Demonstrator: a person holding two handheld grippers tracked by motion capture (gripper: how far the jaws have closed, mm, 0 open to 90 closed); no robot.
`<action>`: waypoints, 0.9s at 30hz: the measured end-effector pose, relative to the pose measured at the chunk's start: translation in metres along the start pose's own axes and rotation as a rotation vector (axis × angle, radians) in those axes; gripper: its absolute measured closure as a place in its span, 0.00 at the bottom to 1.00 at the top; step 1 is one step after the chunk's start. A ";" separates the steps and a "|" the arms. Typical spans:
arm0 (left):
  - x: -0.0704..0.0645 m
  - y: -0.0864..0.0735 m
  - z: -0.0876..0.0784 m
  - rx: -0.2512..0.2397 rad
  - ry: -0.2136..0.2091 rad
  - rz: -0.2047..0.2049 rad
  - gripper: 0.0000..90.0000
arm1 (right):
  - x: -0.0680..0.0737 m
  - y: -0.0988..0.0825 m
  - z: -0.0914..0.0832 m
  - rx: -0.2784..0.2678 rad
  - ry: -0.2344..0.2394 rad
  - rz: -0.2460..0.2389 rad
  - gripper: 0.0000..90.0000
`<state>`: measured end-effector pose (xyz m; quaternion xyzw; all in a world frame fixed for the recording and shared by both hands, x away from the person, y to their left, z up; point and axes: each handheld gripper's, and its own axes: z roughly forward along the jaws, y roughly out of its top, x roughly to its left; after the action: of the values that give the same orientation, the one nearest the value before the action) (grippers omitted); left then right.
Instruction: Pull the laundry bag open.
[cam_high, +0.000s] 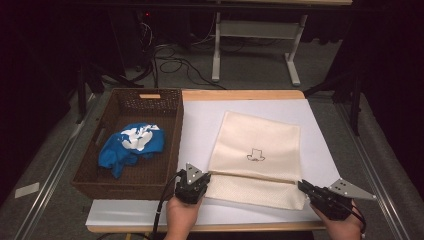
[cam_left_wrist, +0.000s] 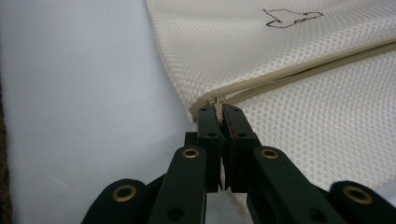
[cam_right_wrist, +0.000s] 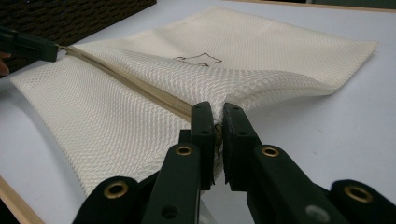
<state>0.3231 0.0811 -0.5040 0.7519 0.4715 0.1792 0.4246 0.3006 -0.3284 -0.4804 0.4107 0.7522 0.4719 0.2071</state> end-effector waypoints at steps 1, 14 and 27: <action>0.000 0.000 -0.001 -0.001 0.002 -0.006 0.97 | 0.000 0.000 0.000 0.000 0.000 0.002 0.95; 0.004 0.000 -0.007 -0.014 0.024 -0.003 0.97 | -0.002 0.000 -0.002 -0.006 -0.013 0.004 0.95; 0.003 -0.005 0.000 0.053 -0.015 0.034 0.96 | -0.007 -0.012 0.010 0.086 -0.037 0.001 0.94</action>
<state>0.3215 0.0846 -0.5089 0.7720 0.4601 0.1680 0.4051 0.3068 -0.3310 -0.4960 0.4282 0.7675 0.4318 0.2027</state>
